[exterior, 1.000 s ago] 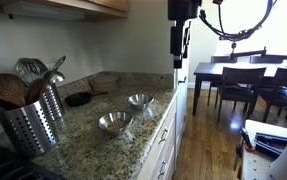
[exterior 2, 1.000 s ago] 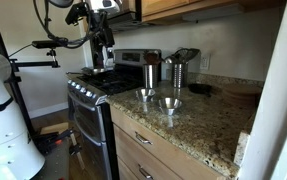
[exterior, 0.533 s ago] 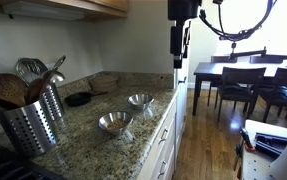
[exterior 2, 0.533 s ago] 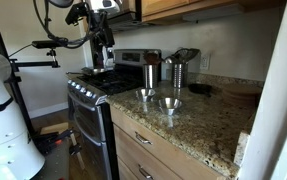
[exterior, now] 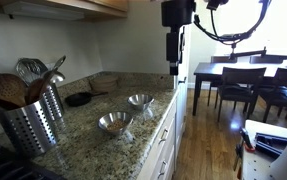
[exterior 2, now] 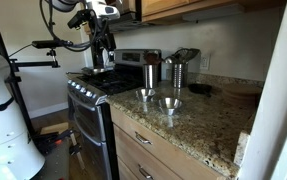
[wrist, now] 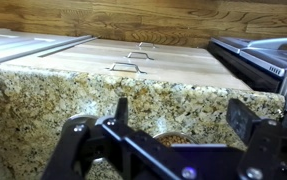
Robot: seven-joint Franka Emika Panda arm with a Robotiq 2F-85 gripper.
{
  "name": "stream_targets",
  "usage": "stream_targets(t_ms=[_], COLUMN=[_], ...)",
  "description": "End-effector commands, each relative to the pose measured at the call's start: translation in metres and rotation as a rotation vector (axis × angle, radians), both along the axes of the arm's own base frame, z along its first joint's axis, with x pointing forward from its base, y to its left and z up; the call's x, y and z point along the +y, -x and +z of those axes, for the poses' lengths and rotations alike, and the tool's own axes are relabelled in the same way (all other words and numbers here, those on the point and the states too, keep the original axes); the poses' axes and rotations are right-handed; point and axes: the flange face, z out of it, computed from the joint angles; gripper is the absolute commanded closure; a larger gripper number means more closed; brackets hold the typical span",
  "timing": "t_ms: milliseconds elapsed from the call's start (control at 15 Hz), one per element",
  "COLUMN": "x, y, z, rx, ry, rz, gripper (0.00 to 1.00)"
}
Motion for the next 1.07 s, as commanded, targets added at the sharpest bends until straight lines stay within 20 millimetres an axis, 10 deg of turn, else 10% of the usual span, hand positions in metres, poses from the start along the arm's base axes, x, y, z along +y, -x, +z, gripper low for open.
stream_targets(t_ms=[0, 1000], x=[0.012, 0.062], y=[-0.020, -0.106], z=[-0.013, -0.078], rx=[0.010, -0.019], ry=[0.000, 0.021], rz=[0.065, 0.277], gripper=[0.00, 0.00])
